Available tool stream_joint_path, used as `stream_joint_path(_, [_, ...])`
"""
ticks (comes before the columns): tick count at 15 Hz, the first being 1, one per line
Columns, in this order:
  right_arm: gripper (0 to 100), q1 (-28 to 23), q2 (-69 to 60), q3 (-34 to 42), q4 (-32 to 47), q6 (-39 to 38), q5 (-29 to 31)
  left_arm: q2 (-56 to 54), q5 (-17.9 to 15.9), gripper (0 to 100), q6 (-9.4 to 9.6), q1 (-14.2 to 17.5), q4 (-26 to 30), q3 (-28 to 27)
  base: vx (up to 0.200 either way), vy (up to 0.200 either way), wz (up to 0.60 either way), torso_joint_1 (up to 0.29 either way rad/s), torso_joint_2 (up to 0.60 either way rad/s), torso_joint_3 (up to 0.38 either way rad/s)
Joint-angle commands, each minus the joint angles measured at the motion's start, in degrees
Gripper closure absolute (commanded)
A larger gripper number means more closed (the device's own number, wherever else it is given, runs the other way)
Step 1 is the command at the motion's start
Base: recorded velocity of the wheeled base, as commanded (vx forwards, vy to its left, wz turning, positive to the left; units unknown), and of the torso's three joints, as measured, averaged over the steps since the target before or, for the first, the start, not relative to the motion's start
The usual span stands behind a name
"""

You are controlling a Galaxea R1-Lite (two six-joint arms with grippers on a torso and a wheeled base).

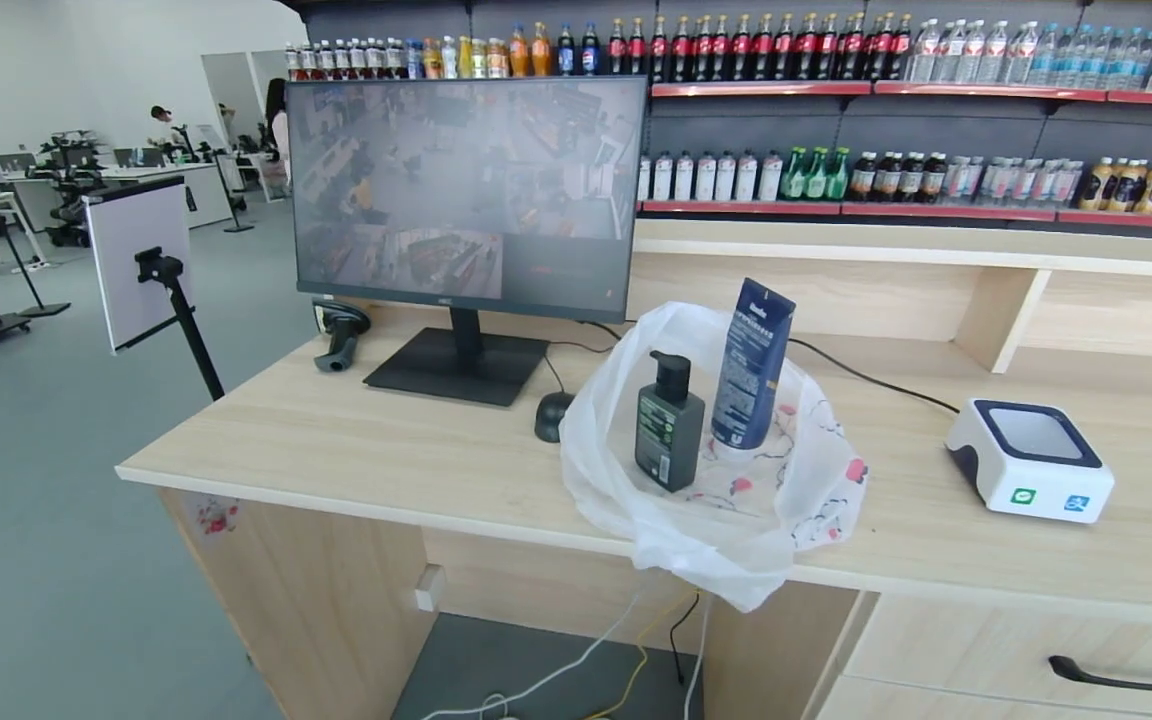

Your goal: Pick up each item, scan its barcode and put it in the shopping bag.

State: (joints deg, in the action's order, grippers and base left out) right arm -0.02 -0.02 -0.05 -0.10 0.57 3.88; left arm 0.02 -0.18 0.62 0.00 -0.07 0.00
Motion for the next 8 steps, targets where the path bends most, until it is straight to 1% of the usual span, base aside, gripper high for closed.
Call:
stream_joint_path(1, [0,0.0,0.0,0.0,0.0,0.1,0.0,0.0,0.0,0,-0.01,0.0,0.0,0.0,-0.200,0.000,0.00,-0.007,-0.01,0.002])
stream_joint_path(2, [0,0.0,0.0,0.0,0.0,0.1,0.0,0.0,0.0,0,-0.01,0.0,0.0,0.0,-0.200,0.000,0.00,-0.007,0.00,0.007])
stream_joint_path(4, [0,0.0,0.0,0.0,0.0,-0.6,0.0,0.0,0.0,0,0.17,0.0,0.0,0.0,-0.200,0.000,-0.60,0.000,0.00,0.000])
stream_joint_path(8, [0,0.0,0.0,0.0,0.0,-0.7,0.0,0.0,0.0,0,0.26,-0.1,0.0,0.0,0.000,0.000,-0.60,-0.002,0.00,0.004])
